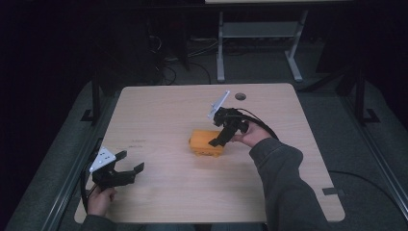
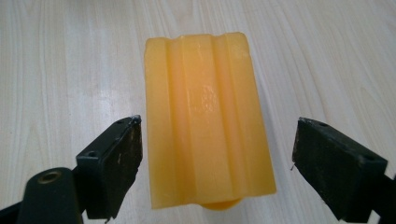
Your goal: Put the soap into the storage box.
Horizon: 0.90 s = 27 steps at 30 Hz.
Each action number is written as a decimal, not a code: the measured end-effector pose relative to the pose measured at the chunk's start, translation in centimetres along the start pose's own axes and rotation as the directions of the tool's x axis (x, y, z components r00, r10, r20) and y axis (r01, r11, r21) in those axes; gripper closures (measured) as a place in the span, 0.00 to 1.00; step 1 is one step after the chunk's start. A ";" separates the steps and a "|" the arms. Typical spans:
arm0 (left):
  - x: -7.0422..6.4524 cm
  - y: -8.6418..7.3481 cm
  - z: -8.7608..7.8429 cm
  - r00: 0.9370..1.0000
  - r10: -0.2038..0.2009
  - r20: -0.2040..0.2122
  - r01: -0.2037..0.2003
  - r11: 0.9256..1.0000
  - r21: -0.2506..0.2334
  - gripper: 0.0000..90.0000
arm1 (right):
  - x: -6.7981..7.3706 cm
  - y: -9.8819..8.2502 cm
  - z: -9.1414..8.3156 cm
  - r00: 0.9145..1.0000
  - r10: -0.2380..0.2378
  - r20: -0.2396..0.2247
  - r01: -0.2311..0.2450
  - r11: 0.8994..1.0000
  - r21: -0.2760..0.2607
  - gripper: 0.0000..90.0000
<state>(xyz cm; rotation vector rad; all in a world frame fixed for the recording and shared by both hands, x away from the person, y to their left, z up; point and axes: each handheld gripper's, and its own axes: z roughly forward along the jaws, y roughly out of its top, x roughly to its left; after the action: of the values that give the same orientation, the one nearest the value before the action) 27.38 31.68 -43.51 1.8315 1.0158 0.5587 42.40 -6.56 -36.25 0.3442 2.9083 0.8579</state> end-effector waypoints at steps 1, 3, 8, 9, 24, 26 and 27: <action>0.0 0.0 0.0 1.000 0.001 0.000 -0.001 1.000 0.001 0.16 | 0.0 -0.1 -0.1 1.000 -0.001 0.001 0.001 1.000 -0.001 0.17; 0.0 0.0 0.0 1.000 0.001 0.000 -0.001 1.000 0.001 0.16 | 0.0 -0.3 -0.3 1.000 0.008 0.004 -0.008 1.000 -0.003 0.17; 0.0 0.0 0.0 1.000 0.002 0.001 -0.002 1.000 0.002 0.16 | 0.1 -0.6 -1.0 1.000 0.009 0.014 -0.009 1.000 -0.014 0.17; 0.0 0.0 0.0 1.000 0.004 0.002 -0.004 1.000 0.004 0.16 | 0.2 -0.6 -1.1 1.000 0.013 0.017 -0.013 1.000 -0.013 0.17; 0.0 0.0 0.0 1.000 0.009 0.000 -0.009 1.000 0.007 0.16 | 0.3 -1.5 -2.4 0.999 0.031 0.026 -0.031 0.999 -0.010 0.17; 0.0 0.0 0.0 1.000 0.008 0.001 -0.008 1.000 0.007 0.16 | 0.3 -1.6 -2.5 0.999 0.030 0.024 -0.030 1.000 -0.009 0.17; 0.0 0.0 0.0 1.000 0.009 0.000 -0.009 1.000 0.007 0.16 | 0.4 -1.6 -2.5 0.999 0.031 0.025 -0.030 1.000 -0.007 0.17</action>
<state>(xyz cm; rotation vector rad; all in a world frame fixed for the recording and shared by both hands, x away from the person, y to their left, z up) 27.39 31.62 -43.51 1.8429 1.0114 0.5608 41.33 -9.10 -35.00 0.3966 2.8838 0.8614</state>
